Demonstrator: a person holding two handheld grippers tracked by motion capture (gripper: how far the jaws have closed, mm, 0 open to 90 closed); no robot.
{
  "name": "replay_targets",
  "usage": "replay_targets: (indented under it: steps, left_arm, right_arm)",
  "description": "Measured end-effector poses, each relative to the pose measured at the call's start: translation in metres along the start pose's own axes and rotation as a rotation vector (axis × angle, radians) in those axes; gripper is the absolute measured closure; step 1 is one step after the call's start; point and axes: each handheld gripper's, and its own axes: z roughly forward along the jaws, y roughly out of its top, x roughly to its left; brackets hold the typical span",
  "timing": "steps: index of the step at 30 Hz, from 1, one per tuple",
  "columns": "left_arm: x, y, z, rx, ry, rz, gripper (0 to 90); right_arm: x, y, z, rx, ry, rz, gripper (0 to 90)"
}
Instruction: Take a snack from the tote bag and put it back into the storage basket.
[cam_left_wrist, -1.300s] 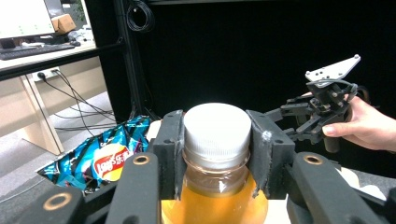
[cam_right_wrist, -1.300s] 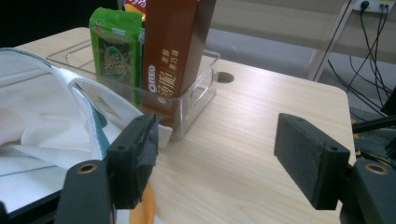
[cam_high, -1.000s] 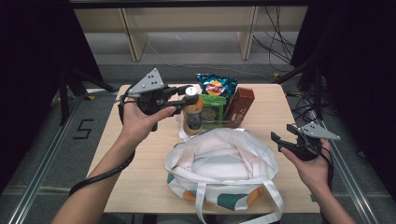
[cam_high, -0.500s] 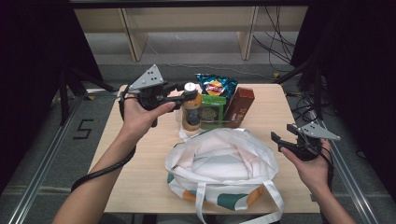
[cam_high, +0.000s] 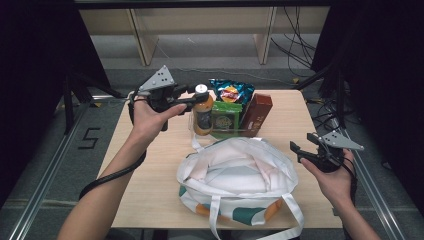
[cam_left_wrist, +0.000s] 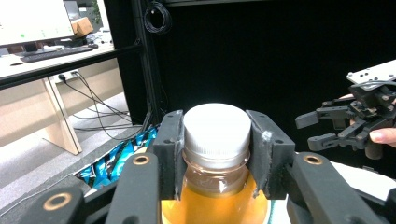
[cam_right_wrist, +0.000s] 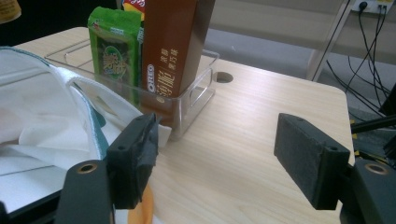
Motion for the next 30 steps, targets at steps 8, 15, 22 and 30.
replay_targets:
  steps: [8,15,22,30]
  left_arm:
    - [0.011,-0.007,0.006,0.003,0.001,-0.018,58.9]
    - [0.021,-0.012,0.011,0.011,-0.001,-0.019,59.0]
    - [0.029,-0.017,0.017,0.014,-0.004,-0.028,58.9]
    - [0.037,-0.022,0.020,0.016,0.003,-0.043,59.0]
  right_arm:
    - [0.002,-0.001,0.000,0.009,-0.007,0.020,31.3]
    - [0.003,-0.001,0.001,-0.002,-0.016,0.035,31.3]
    - [0.003,-0.002,0.001,-0.003,-0.016,0.033,31.3]
    - [0.001,-0.001,0.000,-0.001,-0.009,0.016,31.3]
